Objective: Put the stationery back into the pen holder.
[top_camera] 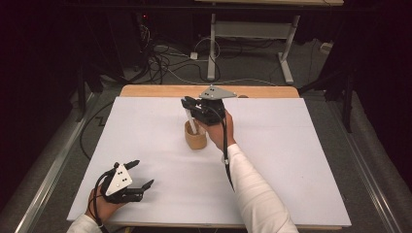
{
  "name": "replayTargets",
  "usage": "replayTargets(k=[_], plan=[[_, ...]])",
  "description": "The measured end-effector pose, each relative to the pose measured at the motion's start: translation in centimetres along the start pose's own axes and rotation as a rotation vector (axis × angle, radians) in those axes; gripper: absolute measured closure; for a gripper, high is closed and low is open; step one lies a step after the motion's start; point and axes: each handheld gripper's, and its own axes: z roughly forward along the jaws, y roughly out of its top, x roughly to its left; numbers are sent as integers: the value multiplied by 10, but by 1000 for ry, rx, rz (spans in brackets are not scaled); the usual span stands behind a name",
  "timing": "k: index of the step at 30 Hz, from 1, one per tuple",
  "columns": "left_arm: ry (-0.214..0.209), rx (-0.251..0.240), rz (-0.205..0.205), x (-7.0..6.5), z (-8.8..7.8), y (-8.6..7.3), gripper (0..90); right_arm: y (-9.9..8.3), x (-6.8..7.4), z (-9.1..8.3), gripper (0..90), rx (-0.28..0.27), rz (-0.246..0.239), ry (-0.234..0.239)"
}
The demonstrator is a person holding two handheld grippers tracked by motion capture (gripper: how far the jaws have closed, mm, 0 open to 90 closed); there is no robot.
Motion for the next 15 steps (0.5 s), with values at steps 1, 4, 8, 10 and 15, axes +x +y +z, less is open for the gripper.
replayTargets(k=[1,4,8,10,15], plan=[[2,-3,1,0,0,0,193,0,0,0,786,0,0,0],[2,-9,-4,0,0,1,193,-8,-1,-1,786,3,7,-1],[1,-3,2,0,1,1,193,-15,-1,-1,785,17,11,-3],[-1,-2,2,0,0,1,193,-19,-2,-1,785,22,16,-5],[-2,-1,0,-1,1,1,193,-25,-1,-1,783,39,4,-15]])
